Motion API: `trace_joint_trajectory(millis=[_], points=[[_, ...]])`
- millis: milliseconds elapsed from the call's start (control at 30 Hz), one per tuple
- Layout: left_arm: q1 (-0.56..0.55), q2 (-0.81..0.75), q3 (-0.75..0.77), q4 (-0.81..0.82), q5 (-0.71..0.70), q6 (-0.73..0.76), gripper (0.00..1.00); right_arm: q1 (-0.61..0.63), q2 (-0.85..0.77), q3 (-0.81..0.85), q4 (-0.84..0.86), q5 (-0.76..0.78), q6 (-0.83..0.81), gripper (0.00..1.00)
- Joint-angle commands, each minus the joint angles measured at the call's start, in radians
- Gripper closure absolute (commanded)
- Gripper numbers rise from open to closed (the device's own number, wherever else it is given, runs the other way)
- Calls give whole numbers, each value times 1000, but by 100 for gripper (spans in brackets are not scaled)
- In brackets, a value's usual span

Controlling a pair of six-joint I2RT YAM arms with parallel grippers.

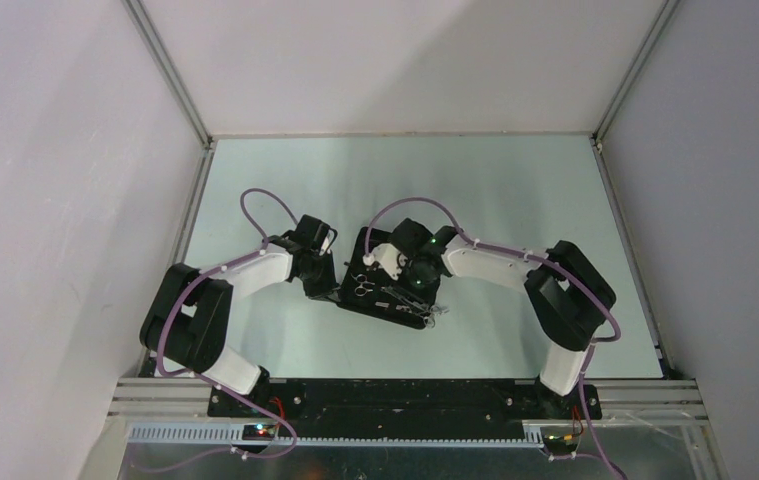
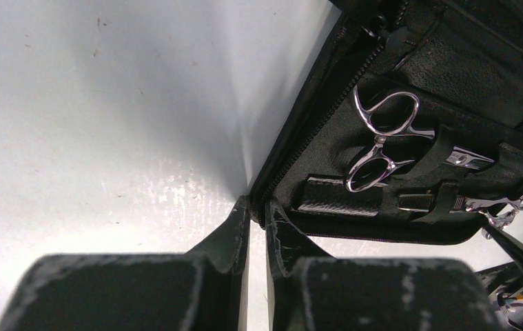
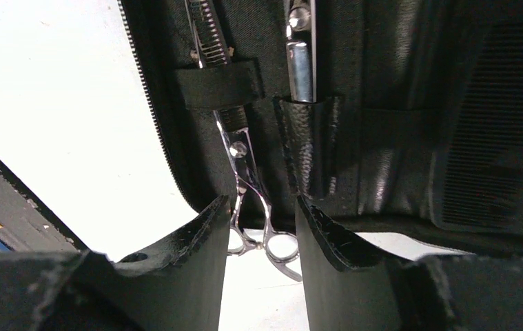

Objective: Sort the hair-cutting tools
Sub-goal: Place the scissors in the hairdressing tool bag.

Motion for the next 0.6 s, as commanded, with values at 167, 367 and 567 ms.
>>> trace_joint_trajectory(millis=[167,367,567], points=[[-3,3,-16,-23,-22,27,99,33,66,-15,16,15,-1,61],[-4,0,-12,-24,-26,27,99,75,88,-15,15,61,-30,90],[-3,3,-4,-26,-18,27,99,150,91,4,22,181,-59,100]])
